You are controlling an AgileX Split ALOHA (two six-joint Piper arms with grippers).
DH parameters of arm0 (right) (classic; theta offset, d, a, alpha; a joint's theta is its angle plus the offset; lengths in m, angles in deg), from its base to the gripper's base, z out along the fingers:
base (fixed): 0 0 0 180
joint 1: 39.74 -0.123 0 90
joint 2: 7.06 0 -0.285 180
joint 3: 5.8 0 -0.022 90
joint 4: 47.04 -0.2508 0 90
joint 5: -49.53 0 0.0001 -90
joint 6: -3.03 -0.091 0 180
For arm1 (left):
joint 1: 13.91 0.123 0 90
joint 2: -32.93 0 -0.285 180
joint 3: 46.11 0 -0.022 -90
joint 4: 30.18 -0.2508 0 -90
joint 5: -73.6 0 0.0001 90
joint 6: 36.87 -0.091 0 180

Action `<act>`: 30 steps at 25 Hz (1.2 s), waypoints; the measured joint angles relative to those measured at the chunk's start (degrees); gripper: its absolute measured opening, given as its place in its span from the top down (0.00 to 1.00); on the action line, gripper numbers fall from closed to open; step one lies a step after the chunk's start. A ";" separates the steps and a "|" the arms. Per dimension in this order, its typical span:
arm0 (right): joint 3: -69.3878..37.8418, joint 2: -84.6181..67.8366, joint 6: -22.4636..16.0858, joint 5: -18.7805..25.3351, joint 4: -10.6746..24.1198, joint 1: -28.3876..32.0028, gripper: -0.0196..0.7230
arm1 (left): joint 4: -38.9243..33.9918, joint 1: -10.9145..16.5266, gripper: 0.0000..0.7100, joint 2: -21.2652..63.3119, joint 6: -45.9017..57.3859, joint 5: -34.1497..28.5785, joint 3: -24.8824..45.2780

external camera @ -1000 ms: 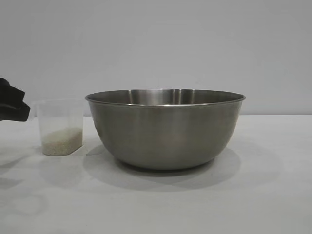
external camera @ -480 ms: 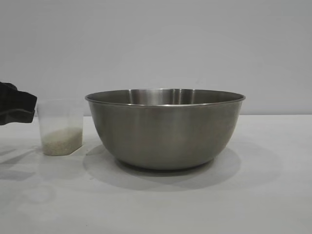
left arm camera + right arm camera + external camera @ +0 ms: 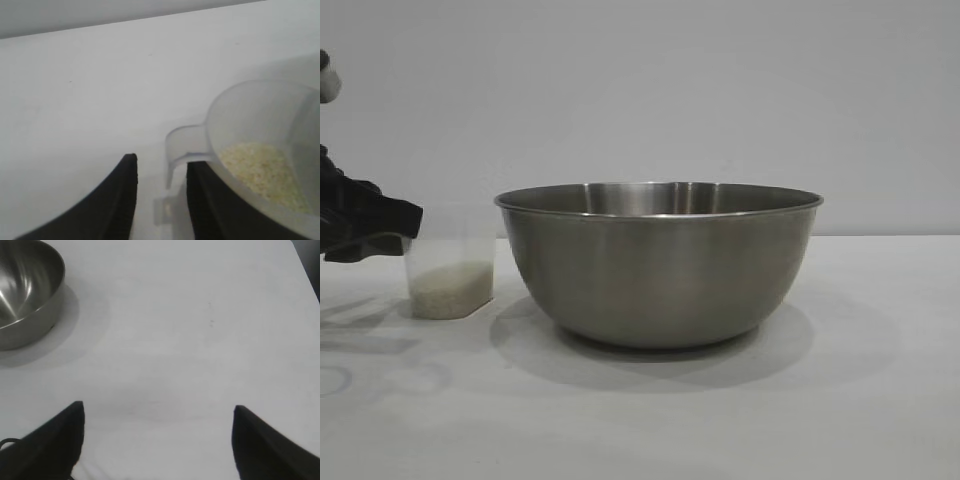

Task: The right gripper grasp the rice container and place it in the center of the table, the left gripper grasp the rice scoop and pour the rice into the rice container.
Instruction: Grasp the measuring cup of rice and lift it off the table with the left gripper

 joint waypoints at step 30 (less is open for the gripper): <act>0.00 0.00 0.00 0.00 0.00 0.00 0.22 | -3.52 0.00 1.00 11.11 -17.85 -0.45 -5.00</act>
